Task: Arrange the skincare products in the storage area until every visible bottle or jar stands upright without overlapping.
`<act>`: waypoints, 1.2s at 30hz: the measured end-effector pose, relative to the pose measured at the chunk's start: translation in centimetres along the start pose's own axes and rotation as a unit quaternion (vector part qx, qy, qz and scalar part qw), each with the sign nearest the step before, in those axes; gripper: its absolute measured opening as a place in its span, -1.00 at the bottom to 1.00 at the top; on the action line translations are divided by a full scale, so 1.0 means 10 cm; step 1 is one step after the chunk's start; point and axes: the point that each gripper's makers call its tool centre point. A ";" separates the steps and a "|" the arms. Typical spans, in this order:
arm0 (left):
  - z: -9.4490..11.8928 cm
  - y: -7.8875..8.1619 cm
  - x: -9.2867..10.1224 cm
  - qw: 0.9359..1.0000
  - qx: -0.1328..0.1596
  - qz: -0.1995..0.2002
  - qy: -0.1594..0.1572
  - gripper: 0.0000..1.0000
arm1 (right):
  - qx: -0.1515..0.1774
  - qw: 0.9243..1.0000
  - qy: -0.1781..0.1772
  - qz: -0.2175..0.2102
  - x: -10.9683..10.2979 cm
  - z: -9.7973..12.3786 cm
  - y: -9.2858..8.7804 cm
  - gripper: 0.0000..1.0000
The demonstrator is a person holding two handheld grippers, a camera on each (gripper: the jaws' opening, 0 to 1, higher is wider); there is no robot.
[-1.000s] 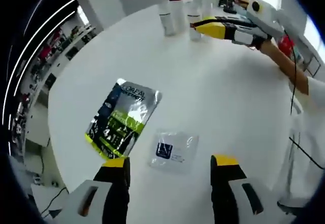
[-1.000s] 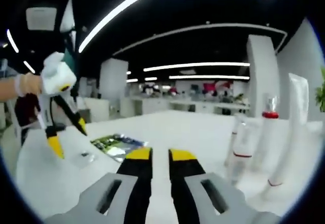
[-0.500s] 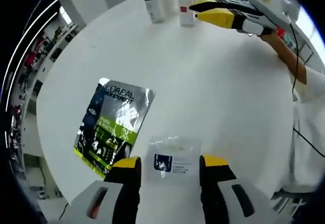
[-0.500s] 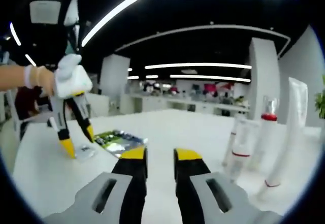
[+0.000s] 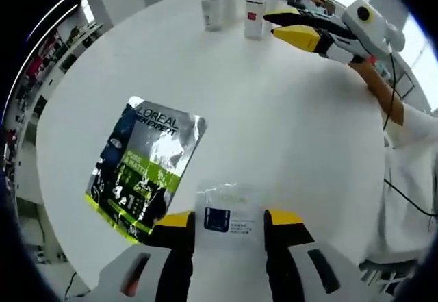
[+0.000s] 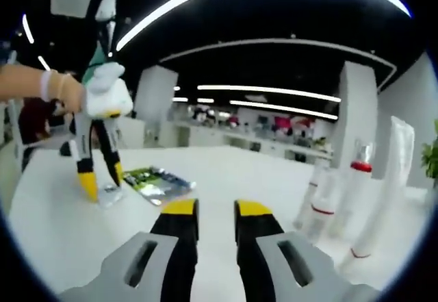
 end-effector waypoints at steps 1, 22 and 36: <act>0.00 0.00 -0.01 1.000 0.000 0.000 0.000 -0.18 | 0.002 1.000 -0.003 -0.006 0.03 -0.01 0.01 -0.62; 0.31 0.86 0.10 0.977 0.212 0.029 -0.016 -0.21 | 0.035 0.999 -0.019 -0.026 0.18 -0.08 0.23 -0.63; 0.60 1.53 0.03 0.879 0.471 0.007 0.076 -0.26 | 0.112 0.986 -0.004 -0.122 0.24 0.19 0.58 -0.36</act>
Point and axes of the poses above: the point that each gripper's makers call its tool centre point, and the gripper's own axes: z roughly backward along the fingers, x roughly to its right, y roughly out of its top, and after that the axes turned 9 degrees about -y, right-handed
